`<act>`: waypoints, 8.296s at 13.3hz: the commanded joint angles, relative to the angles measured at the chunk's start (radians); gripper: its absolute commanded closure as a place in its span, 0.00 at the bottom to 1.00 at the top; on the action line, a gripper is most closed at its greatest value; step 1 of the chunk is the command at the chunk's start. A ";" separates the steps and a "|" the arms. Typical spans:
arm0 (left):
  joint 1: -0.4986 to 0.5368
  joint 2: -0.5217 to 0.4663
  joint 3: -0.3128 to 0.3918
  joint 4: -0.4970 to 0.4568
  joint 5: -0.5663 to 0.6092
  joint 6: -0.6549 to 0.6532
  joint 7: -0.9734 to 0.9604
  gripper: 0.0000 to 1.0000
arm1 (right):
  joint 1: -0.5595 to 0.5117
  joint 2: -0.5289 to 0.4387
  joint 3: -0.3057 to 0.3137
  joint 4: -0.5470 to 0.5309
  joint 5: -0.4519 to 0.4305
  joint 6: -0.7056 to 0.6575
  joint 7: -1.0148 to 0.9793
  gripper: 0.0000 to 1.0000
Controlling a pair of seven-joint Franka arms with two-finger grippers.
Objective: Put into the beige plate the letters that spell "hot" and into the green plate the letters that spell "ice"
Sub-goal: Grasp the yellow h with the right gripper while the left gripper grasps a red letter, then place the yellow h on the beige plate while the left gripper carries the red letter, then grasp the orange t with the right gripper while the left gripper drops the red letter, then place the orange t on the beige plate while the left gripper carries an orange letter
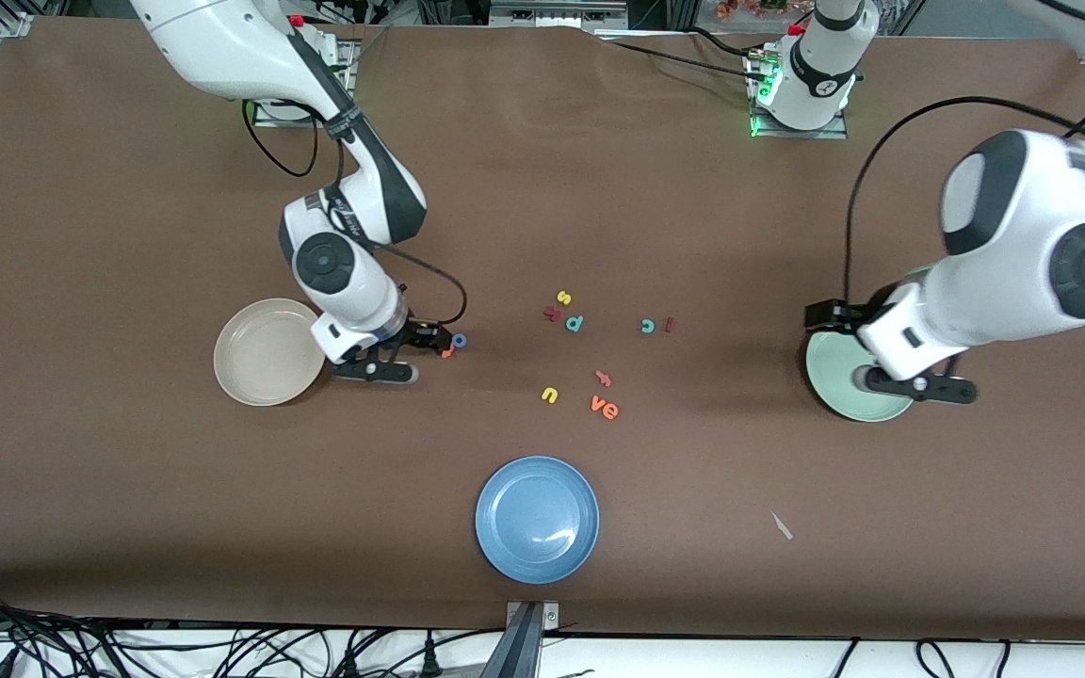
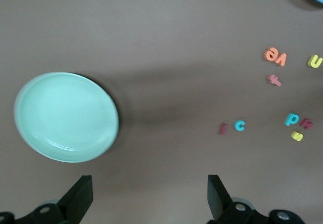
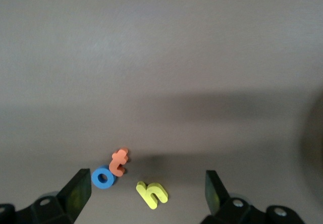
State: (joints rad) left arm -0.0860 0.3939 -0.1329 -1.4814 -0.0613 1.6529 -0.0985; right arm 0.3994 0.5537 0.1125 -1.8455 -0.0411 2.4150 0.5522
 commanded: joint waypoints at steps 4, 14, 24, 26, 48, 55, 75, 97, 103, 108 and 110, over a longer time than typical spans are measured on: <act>-0.130 0.030 0.009 -0.204 -0.025 0.281 -0.168 0.00 | 0.004 -0.008 0.049 -0.095 -0.138 0.023 -0.202 0.00; -0.247 0.120 0.009 -0.410 -0.011 0.602 -0.280 0.33 | 0.004 0.031 0.049 -0.115 -0.200 0.134 -0.207 0.06; -0.284 0.174 0.010 -0.481 -0.011 0.757 -0.305 0.52 | -0.001 0.014 0.032 -0.189 -0.189 0.194 -0.204 0.27; -0.284 0.175 0.010 -0.490 -0.011 0.757 -0.305 0.62 | -0.001 0.014 0.030 -0.192 -0.189 0.199 -0.204 0.41; 0.196 0.138 0.022 -0.333 0.241 0.387 0.281 1.00 | -0.352 -0.299 -0.002 -0.202 -0.172 -0.139 -0.658 0.89; 0.192 0.114 0.003 -0.295 0.227 0.349 0.270 0.00 | -0.355 -0.288 -0.004 -0.199 -0.082 -0.142 -0.617 0.48; -0.245 0.497 -0.113 0.084 0.123 0.800 -1.280 0.01 | -0.008 0.132 0.062 0.140 -0.052 0.019 0.499 0.49; -0.353 0.514 0.009 0.092 0.184 0.792 -1.282 0.95 | -0.040 0.072 0.030 0.052 -0.105 0.040 0.350 1.00; -0.180 0.324 -0.066 0.093 0.152 0.449 -0.996 0.99 | -0.293 -0.225 0.029 -0.151 -0.089 -0.119 -0.231 1.00; 0.075 0.234 -0.128 0.073 0.147 0.055 -0.372 0.97 | -0.318 -0.265 -0.033 -0.244 -0.071 -0.106 -0.341 0.61; 0.141 0.241 -0.120 0.041 0.178 0.041 -0.206 0.96 | -0.318 -0.267 -0.033 -0.244 -0.014 -0.108 -0.339 0.57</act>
State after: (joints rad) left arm -0.0013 0.6453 -0.2422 -1.3771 0.1004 1.7017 -0.4610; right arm 0.0792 0.3140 0.0781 -2.0633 -0.1016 2.2964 0.2255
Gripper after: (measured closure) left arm 0.749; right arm 0.586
